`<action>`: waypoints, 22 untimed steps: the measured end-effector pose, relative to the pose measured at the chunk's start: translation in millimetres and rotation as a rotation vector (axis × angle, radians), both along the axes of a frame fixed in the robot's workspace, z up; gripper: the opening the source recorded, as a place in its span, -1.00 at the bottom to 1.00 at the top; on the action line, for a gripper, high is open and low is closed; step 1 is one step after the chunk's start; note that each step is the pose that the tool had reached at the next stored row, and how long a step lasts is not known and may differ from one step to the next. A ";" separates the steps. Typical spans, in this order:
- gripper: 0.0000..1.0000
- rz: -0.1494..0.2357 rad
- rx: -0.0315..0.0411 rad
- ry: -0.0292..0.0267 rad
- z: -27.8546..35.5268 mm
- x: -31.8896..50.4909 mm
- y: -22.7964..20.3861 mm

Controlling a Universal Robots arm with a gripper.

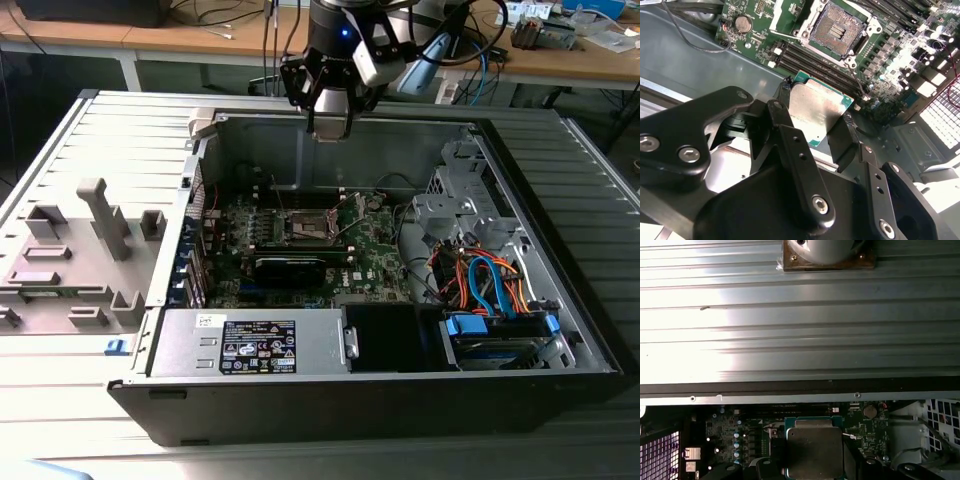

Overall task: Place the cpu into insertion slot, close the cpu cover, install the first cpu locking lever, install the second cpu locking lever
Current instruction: 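Place the cpu into insertion slot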

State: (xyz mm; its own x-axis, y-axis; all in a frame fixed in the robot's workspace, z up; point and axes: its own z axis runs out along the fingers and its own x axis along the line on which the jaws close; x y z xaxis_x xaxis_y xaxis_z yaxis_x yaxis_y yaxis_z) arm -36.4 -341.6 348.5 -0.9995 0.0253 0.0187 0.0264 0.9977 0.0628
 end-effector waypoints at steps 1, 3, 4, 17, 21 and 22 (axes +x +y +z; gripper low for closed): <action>0.09 0.000 -0.0003 0.0000 -1.8 0.0 0.0; 0.09 0.000 -0.0002 -0.0001 -2.0 0.0 0.0; 0.09 0.000 -0.0003 0.0000 -2.3 0.0 0.0; 0.09 0.000 -0.0003 -0.0001 -3.9 0.0 0.0; 0.09 0.000 -0.0002 0.0000 -4.2 -0.6 -2.2; 0.09 0.000 -0.0002 -0.0001 -4.2 -0.7 -2.8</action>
